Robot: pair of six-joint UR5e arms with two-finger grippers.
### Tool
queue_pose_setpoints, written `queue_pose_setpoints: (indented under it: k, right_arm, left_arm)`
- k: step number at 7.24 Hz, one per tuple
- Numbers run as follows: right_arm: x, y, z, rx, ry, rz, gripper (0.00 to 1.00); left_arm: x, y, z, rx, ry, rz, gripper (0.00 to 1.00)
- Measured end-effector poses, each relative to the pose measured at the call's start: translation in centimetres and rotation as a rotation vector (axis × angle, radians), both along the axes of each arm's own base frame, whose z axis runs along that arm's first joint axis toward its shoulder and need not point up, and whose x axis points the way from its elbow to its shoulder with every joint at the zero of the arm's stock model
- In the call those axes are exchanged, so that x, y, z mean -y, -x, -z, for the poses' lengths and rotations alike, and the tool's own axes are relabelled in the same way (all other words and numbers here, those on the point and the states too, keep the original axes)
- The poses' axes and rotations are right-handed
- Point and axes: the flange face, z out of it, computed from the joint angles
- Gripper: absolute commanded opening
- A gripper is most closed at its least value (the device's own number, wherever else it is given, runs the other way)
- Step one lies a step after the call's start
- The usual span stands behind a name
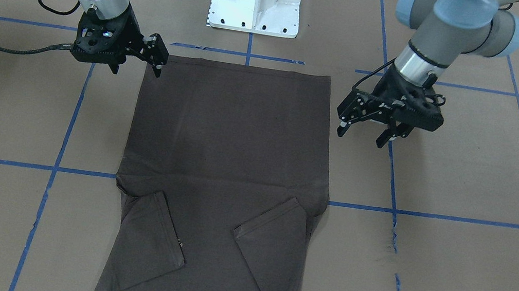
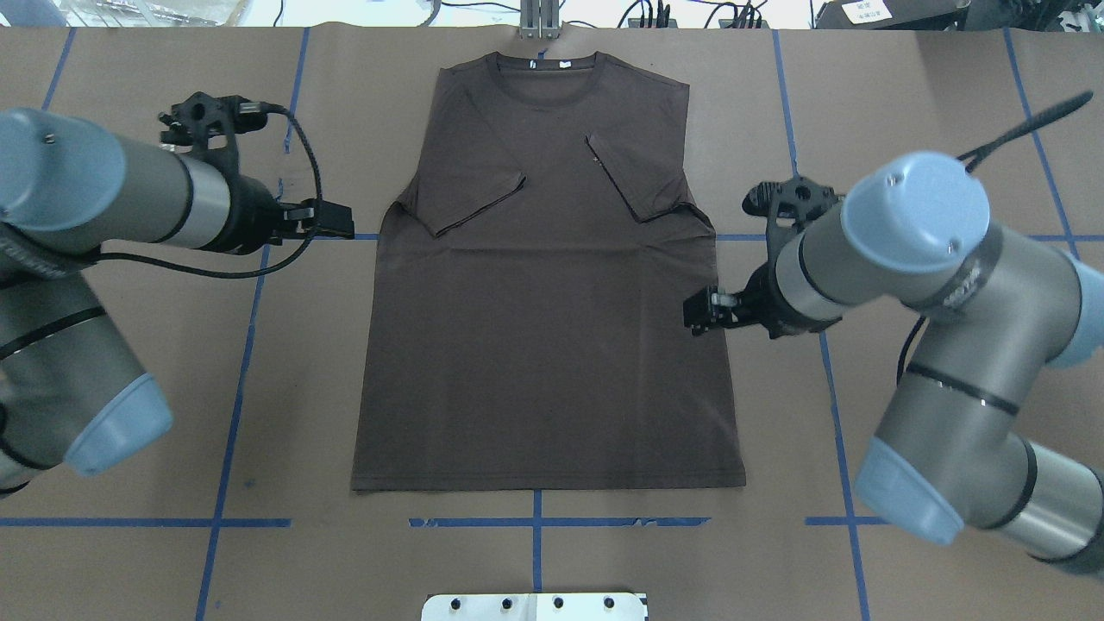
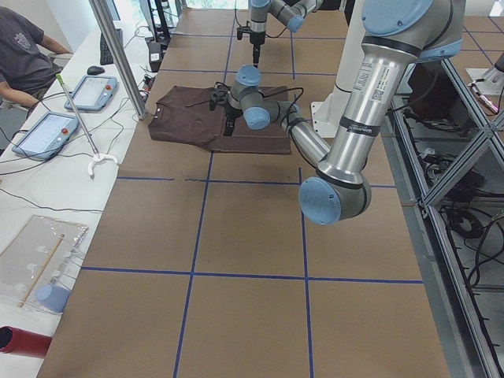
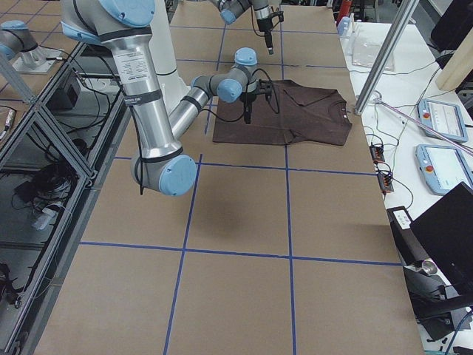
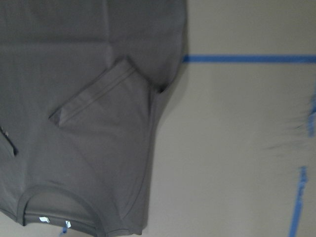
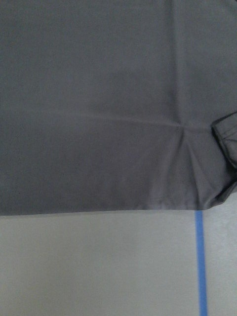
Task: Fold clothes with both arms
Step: 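Move both grippers down to the hem corners nearest the robot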
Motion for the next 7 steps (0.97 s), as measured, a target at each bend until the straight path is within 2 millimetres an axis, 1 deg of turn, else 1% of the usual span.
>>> queue_pose_setpoints:
  k: [1, 2, 3, 5, 7]
  right_arm:
    - [-4.1, 1.8, -3.0, 0.017, 0.027, -0.048, 1.00]
    - [-7.1, 3.0, -5.1, 0.012, 0.043, -0.082, 1.00]
    - [-9.2, 3.8, -6.3, 0.002, 0.057, -0.092, 1.00]
    - [-11.2, 4.9, -7.4, -0.015, 0.077, -0.084, 1.00]
    - [-12.2, 5.8, -8.0, -0.031, 0.085, -0.065, 0.99]
  left_arm:
    - [-1.5, 1.7, 0.4, -0.009, -0.009, -0.002, 1.00]
    - [-2.2, 2.4, 0.8, -0.019, -0.016, -0.001, 1.00]
    - [-2.5, 2.6, 1.2, -0.024, -0.018, 0.001, 1.00]
    - [-2.6, 2.6, 1.5, -0.031, -0.022, 0.002, 1.00]
    - [-2.6, 2.6, 1.7, -0.034, -0.023, 0.001, 1.00]
